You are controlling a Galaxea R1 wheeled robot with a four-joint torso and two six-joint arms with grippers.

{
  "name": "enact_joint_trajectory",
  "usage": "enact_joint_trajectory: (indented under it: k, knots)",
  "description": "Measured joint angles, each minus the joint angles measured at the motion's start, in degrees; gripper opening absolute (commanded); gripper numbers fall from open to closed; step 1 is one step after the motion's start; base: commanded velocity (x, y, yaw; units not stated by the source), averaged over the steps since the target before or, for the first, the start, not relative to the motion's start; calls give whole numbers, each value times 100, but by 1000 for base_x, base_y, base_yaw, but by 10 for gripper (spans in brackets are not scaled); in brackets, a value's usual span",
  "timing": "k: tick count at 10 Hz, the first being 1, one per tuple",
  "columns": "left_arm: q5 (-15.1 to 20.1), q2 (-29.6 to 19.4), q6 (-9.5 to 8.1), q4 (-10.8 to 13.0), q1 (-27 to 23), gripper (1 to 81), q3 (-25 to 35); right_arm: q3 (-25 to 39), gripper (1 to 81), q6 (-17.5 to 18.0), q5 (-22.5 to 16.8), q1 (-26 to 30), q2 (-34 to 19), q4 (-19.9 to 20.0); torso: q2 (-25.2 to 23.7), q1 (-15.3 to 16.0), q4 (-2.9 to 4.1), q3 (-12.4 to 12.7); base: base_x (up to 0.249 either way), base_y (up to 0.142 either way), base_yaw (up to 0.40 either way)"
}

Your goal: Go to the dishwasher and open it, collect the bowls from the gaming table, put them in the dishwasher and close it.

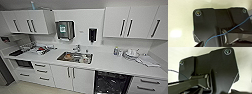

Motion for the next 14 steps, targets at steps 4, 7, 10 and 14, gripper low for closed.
enact_joint_trajectory:
  k: [4,7,10,14]
  knots:
    - [27,0,2,519,2,811,0,-11,811,1,-1,-2,-2,0,0,0,0,0,0,0,370]
    - [24,30,0,649,5,811,29,-17,811,0,0,-6,-27,-2,0,0,0,0,0,0,370]
    - [22,27,0,651,2,811,27,-17,811,-2,-4,-4,-33,-2,0,0,0,0,0,0,370]
    - [24,28,0,651,2,811,27,-16,811,-2,0,-6,-30,-2,0,0,0,13,0,0,370]
